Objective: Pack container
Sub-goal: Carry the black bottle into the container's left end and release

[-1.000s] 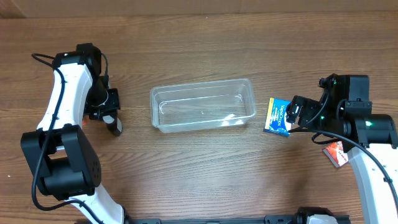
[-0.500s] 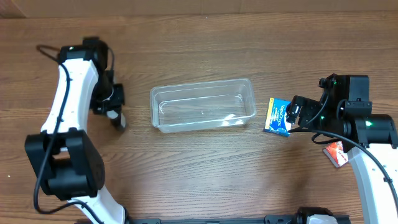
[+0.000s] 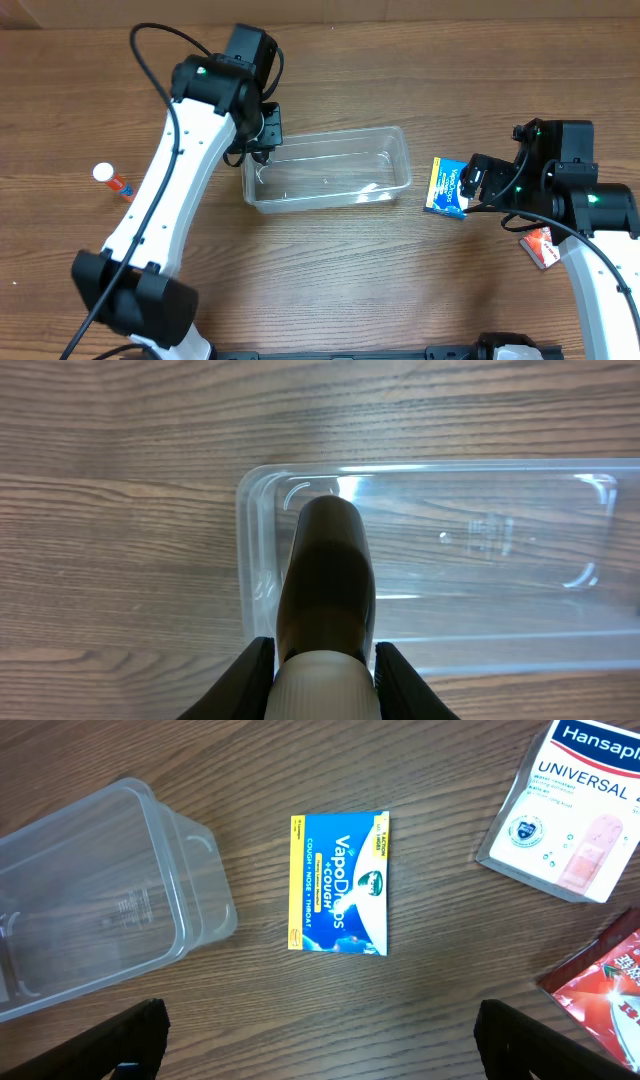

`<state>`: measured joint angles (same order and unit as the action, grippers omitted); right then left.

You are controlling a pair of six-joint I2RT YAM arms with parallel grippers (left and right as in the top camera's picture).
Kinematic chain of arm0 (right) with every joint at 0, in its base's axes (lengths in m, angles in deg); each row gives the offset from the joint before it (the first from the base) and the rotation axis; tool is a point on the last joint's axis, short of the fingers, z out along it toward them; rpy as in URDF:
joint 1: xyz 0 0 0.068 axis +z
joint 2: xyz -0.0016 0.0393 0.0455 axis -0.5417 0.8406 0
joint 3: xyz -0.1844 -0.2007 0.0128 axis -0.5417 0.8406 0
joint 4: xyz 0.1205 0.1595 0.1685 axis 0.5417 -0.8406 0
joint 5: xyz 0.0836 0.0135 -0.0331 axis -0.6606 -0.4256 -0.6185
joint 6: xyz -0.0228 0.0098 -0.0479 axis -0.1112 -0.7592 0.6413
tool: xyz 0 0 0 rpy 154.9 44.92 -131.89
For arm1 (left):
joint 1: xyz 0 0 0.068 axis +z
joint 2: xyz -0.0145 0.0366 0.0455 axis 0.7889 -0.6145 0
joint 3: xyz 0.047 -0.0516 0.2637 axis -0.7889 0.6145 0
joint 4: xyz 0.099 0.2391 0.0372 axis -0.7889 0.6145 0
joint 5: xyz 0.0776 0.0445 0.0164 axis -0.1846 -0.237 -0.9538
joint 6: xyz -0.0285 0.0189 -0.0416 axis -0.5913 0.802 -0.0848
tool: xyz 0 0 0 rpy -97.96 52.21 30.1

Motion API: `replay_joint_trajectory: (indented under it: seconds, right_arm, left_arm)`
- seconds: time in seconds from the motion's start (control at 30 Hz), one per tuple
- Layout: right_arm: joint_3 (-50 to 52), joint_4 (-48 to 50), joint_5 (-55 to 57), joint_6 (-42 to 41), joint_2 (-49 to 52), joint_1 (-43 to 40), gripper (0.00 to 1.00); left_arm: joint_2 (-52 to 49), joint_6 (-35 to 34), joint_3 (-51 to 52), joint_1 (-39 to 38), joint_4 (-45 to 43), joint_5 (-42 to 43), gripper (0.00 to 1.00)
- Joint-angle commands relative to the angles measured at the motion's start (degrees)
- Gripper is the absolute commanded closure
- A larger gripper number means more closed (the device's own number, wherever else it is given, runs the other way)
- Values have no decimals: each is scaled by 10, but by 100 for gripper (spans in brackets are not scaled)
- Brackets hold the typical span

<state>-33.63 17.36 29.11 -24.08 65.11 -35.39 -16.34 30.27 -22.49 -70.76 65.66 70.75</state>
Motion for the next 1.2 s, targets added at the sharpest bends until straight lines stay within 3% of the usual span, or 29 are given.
replay_joint_trajectory:
  seconds: [0.0, 0.17, 0.4, 0.5, 1.07, 1.13, 1.17]
  right_arm:
    - [-18, 2, -6, 3, -2, -1, 0]
    - [-18, 1, -6, 3, -2, -1, 0]
    - [-18, 0, -6, 3, -2, -1, 0]
    - [-18, 0, -6, 3, -2, -1, 0]
    - [-18, -3, -6, 3, -2, -1, 0]
    - [-18, -3, -6, 3, -2, -1, 0]
    - [-18, -4, -6, 3, -2, -1, 0]
  left_arm:
    - [-49, -17, -8, -1, -11, -4, 96]
    - [-122, -17, -8, 0, -29, -8, 96]
    - [-137, -17, -8, 0, -36, -55, 95]
    - [-137, -17, -4, 0, -37, -50, 85]
    - [-169, -17, 30, 0, -66, -20, 90]
    - [-169, -17, 29, 0, -66, -20, 78]
    - [-169, -17, 29, 0, -63, -20, 53]
